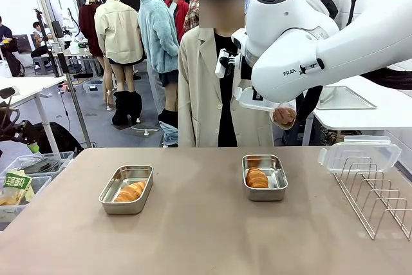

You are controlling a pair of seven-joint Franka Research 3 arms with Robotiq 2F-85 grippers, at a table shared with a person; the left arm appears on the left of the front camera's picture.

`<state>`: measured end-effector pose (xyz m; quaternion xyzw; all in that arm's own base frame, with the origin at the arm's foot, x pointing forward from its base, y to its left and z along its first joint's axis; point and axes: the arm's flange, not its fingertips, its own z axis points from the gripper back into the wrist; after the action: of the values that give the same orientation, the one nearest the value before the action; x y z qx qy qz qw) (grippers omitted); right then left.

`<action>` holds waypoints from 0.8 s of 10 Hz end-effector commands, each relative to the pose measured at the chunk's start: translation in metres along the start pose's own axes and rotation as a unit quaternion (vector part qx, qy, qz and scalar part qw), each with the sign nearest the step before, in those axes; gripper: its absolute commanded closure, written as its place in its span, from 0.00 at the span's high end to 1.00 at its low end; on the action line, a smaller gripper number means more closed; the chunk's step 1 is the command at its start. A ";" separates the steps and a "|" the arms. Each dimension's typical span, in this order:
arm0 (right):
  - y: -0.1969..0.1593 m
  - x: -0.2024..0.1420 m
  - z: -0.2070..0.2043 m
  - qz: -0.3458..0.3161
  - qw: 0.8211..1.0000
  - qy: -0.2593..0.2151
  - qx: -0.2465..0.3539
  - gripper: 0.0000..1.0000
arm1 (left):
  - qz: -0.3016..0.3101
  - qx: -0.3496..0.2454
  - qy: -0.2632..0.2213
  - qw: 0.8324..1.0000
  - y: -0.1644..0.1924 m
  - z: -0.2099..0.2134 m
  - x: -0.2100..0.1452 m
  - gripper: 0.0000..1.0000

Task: Place the bread in airtight containers.
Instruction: Pick up one Airtight Container lid and hand it to the human.

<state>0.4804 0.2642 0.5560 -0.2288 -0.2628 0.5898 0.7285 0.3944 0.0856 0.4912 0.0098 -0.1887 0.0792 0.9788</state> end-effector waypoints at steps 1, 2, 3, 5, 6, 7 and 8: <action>0.000 -0.001 0.014 0.003 1.000 0.012 0.011 0.00 | 0.001 0.000 0.002 1.000 0.001 0.001 0.000 1.00; 0.001 -0.010 0.025 0.015 0.999 0.016 0.034 0.07 | 0.001 0.000 0.002 1.000 0.001 0.001 0.000 1.00; 0.001 -0.027 0.043 0.026 0.998 0.024 0.050 0.26 | 0.001 0.000 0.002 1.000 0.001 0.001 0.000 1.00; -0.001 -0.064 0.071 0.037 0.992 0.065 0.099 0.65 | 0.001 0.000 0.002 1.000 0.001 0.001 0.000 1.00; 0.001 -0.086 0.076 0.063 0.986 0.090 0.127 0.85 | 0.001 0.000 0.002 1.000 0.001 0.001 0.000 1.00; 0.001 -0.110 0.074 0.105 0.975 0.109 0.166 1.00 | 0.001 0.000 0.002 1.000 0.001 0.001 0.000 1.00; -0.004 -0.125 0.071 0.117 0.969 0.116 0.182 1.00 | 0.001 0.000 0.002 1.000 0.001 0.001 0.000 1.00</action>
<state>0.4099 0.1506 0.6025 -0.1979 -0.0570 0.6529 0.7289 0.3944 0.0857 0.4912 0.0098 -0.1888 0.0793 0.9788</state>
